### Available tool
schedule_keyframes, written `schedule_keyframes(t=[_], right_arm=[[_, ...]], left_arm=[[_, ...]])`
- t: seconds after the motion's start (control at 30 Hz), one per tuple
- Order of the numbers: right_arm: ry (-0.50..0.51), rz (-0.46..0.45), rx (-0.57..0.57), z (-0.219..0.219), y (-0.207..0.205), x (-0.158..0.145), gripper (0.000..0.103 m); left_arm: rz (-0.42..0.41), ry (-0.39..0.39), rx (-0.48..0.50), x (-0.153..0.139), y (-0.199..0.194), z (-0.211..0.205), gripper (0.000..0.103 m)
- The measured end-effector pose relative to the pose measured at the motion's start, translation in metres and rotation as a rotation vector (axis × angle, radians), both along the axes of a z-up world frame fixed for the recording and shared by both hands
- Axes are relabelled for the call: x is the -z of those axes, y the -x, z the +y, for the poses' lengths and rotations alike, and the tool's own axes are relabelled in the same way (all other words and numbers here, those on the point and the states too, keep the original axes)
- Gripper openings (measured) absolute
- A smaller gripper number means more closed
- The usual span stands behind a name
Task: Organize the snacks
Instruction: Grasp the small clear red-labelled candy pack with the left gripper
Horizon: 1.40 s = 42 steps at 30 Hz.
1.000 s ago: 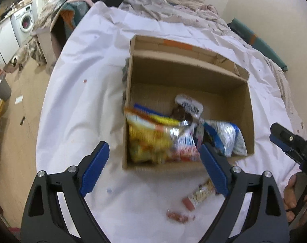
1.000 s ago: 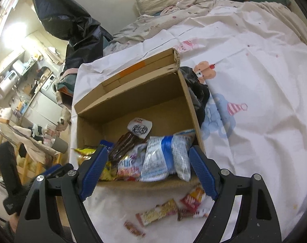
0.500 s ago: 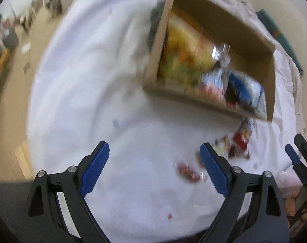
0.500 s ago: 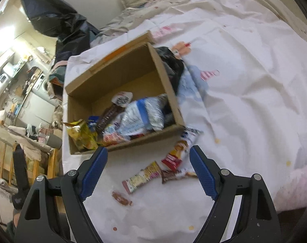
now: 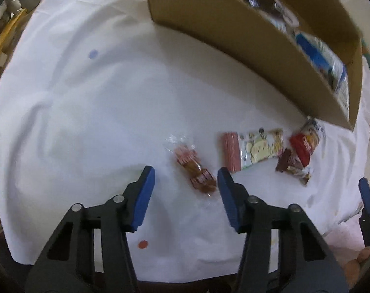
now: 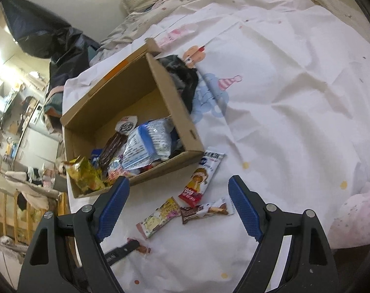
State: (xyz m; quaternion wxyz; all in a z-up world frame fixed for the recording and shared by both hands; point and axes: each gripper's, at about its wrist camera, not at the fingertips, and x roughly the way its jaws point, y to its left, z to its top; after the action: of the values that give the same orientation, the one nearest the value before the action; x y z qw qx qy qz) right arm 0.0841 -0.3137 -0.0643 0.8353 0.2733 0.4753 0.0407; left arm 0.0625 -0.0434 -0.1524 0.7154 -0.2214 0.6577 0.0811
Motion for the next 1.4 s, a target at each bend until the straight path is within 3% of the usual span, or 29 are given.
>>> schedule_keyframes(t=[0.13,0.2,0.23,0.27,0.53,0.8,1.07,1.2,1.4], right_arm=[[-0.031,0.016,0.006,-0.004,-0.001,0.003,0.085],[-0.029,0.02,0.014,-0.006,-0.001,0.003,0.085],[-0.03,0.023,0.015,-0.005,-0.001,0.003,0.085],[-0.033,0.031,0.016,-0.005,-0.002,0.004,0.085],[0.004,0.097,0.005,-0.003,-0.006,0.017,0.085],[0.124,0.222,-0.077,0.02,-0.016,0.049,0.085],[0.311,0.338,-0.213,0.057,-0.028,0.088,0.09],[0.371,0.349,-0.22,0.066,-0.033,0.099,0.091],[0.479,0.351,-0.257,0.085,-0.037,0.109,0.092]], left_arm=[[-0.006,-0.065,0.041,0.004,-0.007,-0.007,0.048],[0.016,-0.084,0.07,0.007,-0.009,-0.008,0.035],[0.023,-0.091,0.083,0.007,-0.01,-0.008,0.018],[0.025,-0.085,0.104,0.007,-0.009,-0.008,0.016],[-0.026,-0.06,0.286,-0.034,-0.014,-0.009,0.014],[-0.094,-0.053,0.419,-0.076,-0.02,0.011,0.014],[-0.107,-0.045,0.382,-0.057,-0.027,0.031,0.014],[-0.152,-0.071,0.386,-0.066,-0.028,0.029,0.015],[-0.171,-0.052,0.362,-0.071,-0.028,0.034,0.015]])
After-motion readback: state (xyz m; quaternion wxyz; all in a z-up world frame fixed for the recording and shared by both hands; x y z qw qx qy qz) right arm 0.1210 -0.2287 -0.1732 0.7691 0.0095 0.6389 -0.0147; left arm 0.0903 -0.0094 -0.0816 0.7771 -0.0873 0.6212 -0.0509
